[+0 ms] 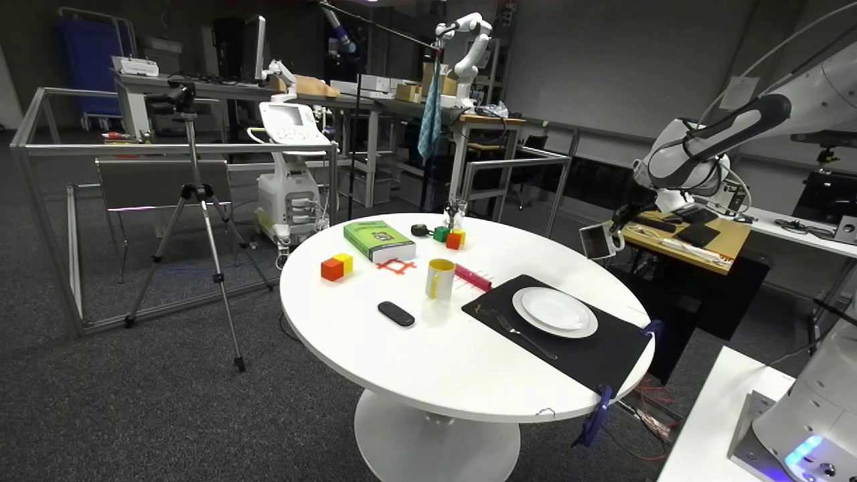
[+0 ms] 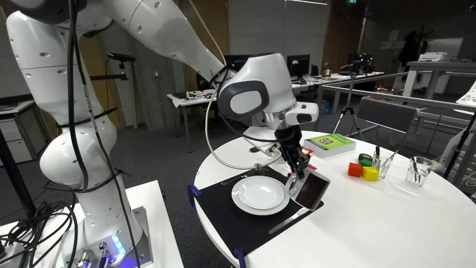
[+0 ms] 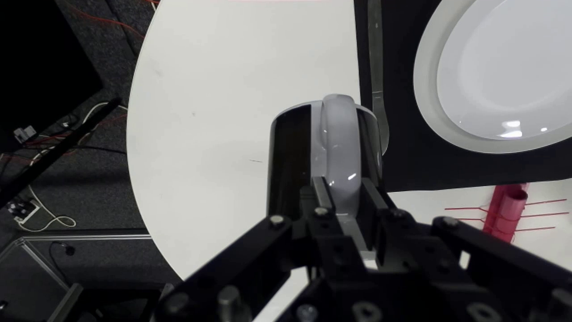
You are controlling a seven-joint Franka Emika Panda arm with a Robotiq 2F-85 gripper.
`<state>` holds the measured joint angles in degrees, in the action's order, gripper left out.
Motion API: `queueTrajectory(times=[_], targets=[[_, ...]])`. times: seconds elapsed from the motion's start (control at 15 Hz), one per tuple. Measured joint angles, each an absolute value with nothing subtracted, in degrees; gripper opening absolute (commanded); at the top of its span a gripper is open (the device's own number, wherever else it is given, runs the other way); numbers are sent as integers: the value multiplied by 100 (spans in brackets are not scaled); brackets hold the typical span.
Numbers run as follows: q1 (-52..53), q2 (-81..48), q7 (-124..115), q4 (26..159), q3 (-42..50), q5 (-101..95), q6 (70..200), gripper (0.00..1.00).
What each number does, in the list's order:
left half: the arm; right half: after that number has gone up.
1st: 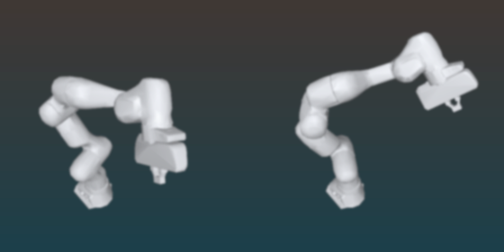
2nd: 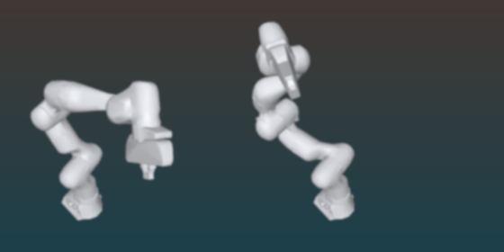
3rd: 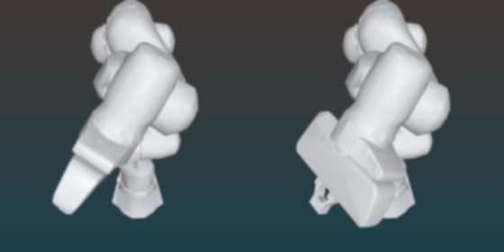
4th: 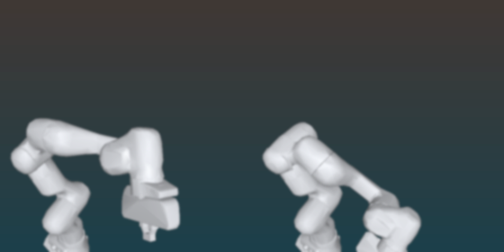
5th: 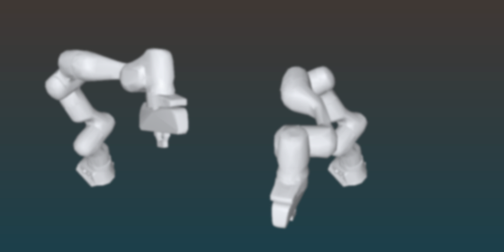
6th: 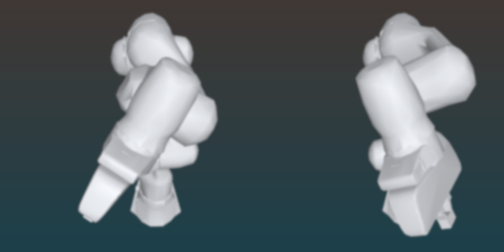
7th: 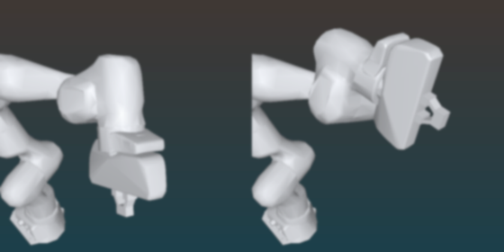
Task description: Move the black cup to the left side of the white plate
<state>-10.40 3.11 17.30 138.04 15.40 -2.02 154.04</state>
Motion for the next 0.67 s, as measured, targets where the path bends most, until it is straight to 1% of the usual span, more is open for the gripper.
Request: queueTrajectory(times=[0.27,0.67], targets=[[-1046,215,1704,13883,1512,-253,15461,5],[-1066,-399,1735,13970,1492,-75,16522,5]])
